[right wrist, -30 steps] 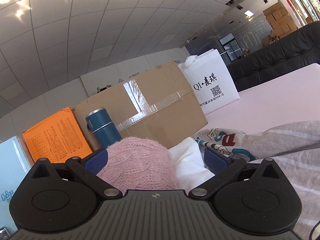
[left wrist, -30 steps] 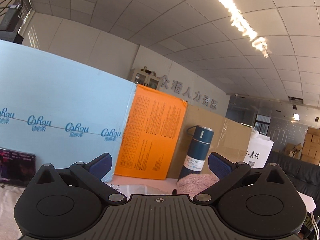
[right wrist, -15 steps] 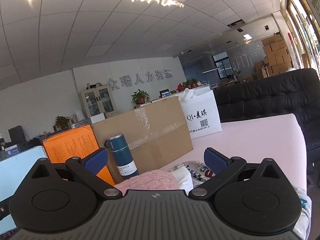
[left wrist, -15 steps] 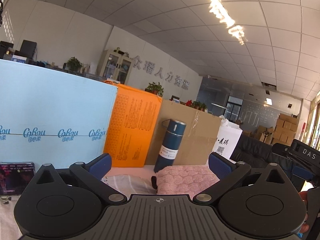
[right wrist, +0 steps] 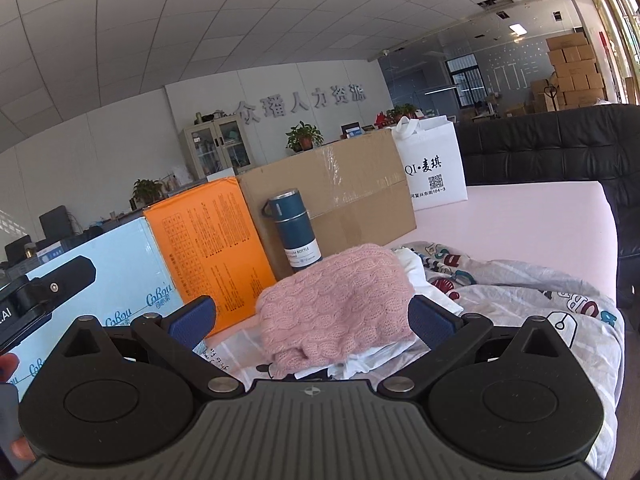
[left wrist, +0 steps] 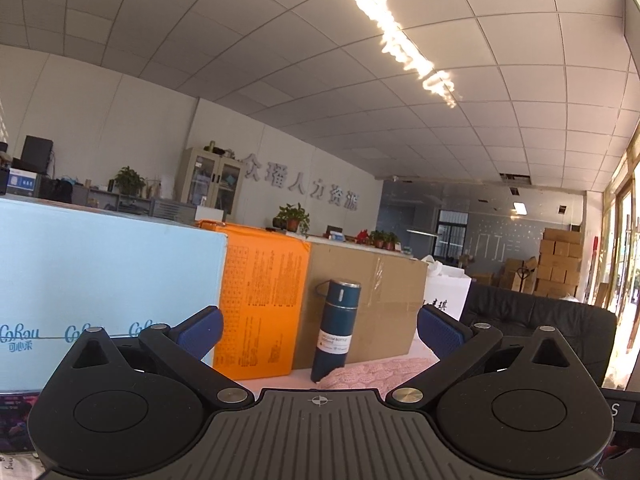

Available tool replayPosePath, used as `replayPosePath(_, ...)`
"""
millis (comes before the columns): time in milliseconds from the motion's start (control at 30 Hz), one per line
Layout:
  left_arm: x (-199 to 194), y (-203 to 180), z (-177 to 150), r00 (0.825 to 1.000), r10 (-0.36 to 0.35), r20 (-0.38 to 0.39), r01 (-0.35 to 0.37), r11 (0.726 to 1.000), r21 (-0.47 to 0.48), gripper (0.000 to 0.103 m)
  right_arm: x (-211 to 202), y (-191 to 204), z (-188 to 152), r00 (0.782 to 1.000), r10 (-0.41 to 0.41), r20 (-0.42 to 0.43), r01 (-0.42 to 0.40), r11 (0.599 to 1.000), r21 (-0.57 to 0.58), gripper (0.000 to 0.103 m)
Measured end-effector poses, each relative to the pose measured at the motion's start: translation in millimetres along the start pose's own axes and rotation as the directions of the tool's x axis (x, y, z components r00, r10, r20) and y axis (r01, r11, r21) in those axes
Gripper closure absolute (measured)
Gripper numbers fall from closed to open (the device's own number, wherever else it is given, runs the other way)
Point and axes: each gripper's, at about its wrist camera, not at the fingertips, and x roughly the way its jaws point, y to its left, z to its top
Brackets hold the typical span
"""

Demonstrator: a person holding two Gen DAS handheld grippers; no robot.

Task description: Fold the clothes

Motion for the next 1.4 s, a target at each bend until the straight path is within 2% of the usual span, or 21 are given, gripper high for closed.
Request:
replayPosePath(133,3,2,-1,0.999,0.050,0.009,-0.050,0.999,-0.003,0.000,3,1,-8,1.000,0.018,-0.008,-0.018,1.000,-0.003,0.000)
replayPosePath(233,11,5,-5,0.996,0.090,-0.017,-0.090,0.996,-0.020,0.000,11,-1,-12,1.000,0.026,-0.007,-0.026,1.000,0.000,0.000)
replayPosePath(367,22,3,-13,0.987,0.150,-0.059,-0.149,0.988,0.031,0.000,22,-6,-16,0.999,0.032,-0.013,-0.031,0.999,0.022,0.000)
replayPosePath(500,29,4,-20,0.981,0.169,-0.094,-0.165,0.985,0.053,0.000,37,3,-10,0.997,0.048,-0.061,-0.046,0.998,0.034,0.000)
replayPosePath(600,36,10,-24,0.973,0.198,-0.119,-0.193,0.980,0.046,0.000,48,26,-2,0.995,0.038,-0.097,-0.041,0.999,-0.031,0.000)
replayPosePath(733,48,24,-31,0.958,0.239,-0.158,-0.238,0.971,0.030,0.000,60,52,-1,0.999,-0.007,-0.043,-0.001,0.986,-0.168,0.000)
replayPosePath(833,55,31,-38,0.944,0.274,-0.182,-0.276,0.961,0.018,0.000,73,56,-5,0.999,-0.030,-0.034,0.023,0.982,-0.190,0.000)
replayPosePath(933,63,32,-47,0.933,0.297,-0.204,-0.296,0.954,0.035,0.000,92,46,-13,0.996,-0.065,-0.063,0.053,0.984,-0.170,0.000)
replayPosePath(1033,67,30,-53,0.927,0.303,-0.219,-0.300,0.953,0.050,0.000,99,24,-20,0.996,-0.063,-0.062,0.060,0.997,-0.043,0.000)
replayPosePath(1133,70,27,-57,0.926,0.302,-0.227,-0.294,0.953,0.070,0.000,104,11,-23,0.995,-0.060,-0.078,0.062,0.998,0.014,0.000)
replayPosePath(1400,76,20,-66,0.922,0.298,-0.246,-0.278,0.954,0.114,0.000,122,-18,-39,0.984,-0.126,-0.126,0.136,0.988,0.070,0.000)
